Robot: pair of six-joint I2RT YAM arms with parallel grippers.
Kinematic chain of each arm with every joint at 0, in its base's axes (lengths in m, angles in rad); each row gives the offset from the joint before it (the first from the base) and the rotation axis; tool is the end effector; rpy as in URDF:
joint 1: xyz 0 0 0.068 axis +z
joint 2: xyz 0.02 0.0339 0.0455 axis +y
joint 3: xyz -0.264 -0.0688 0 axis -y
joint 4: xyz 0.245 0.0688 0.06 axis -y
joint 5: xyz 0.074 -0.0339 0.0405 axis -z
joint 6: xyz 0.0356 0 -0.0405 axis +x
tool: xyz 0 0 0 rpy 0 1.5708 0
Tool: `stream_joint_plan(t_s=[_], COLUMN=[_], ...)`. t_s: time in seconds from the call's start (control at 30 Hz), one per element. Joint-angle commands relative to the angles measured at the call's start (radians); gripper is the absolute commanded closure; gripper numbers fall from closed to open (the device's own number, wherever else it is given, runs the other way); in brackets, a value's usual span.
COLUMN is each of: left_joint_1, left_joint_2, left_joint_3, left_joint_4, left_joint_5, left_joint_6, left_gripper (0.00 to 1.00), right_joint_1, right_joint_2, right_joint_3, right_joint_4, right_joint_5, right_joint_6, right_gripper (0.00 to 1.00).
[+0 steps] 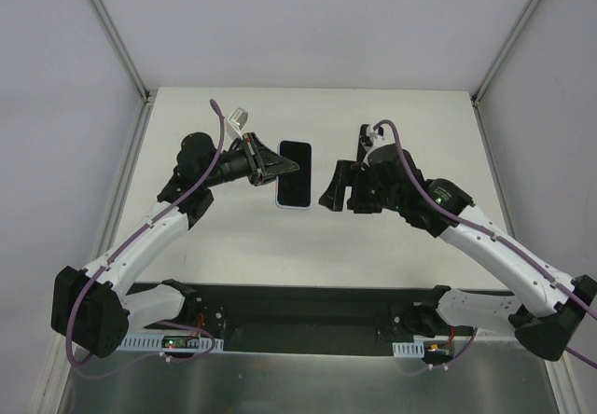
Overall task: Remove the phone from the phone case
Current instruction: Remove the phone case from the phone.
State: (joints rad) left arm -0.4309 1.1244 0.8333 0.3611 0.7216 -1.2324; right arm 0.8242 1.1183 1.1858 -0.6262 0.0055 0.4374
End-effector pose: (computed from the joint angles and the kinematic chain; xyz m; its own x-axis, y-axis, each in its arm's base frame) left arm 0.2250 -0.1293 0.3458 -0.8395 -0.3935 -0.3747 0.3628 0.1075 -0.9256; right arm 0.1617 0.1745 0.3692 -0.6357 -0.0633 -0.7693 -0.5095 0.7831 0.3565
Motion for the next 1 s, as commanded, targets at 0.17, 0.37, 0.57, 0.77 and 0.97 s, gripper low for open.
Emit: stream_joint_plan(t_s=[0.17, 0.37, 0.57, 0.77, 0.97], left_joint_1=[0.004, 0.004, 0.004, 0.004, 0.004], left_joint_2=[-0.02, -0.017, -0.018, -0.025, -0.038], left_joint_3=[0.069, 0.067, 0.075, 0.085, 0.095], left_joint_4=[0.022, 0.001, -0.011, -0.019, -0.047], left_joint_5=[-0.007, -0.01, -0.013, -0.016, -0.031], left_joint_6=[0.039, 0.047, 0.057, 0.062, 0.063], left_gripper=[1.0, 1.0, 1.0, 1.0, 1.0], right_joint_1=[0.035, 0.065, 0.11, 0.128, 0.13], right_joint_2=[-0.057, -0.038, 0.006, 0.074, 0.138], right_joint_3=[0.048, 0.086, 0.132, 0.172, 0.187], right_joint_4=[0.028, 0.048, 0.042, -0.038, -0.153], right_joint_5=[0.082, 0.082, 0.103, 0.178, 0.281], right_joint_6=[-0.032, -0.045, -0.065, -0.043, -0.011], right_gripper=[0.19, 0.19, 0.19, 0.19, 0.19])
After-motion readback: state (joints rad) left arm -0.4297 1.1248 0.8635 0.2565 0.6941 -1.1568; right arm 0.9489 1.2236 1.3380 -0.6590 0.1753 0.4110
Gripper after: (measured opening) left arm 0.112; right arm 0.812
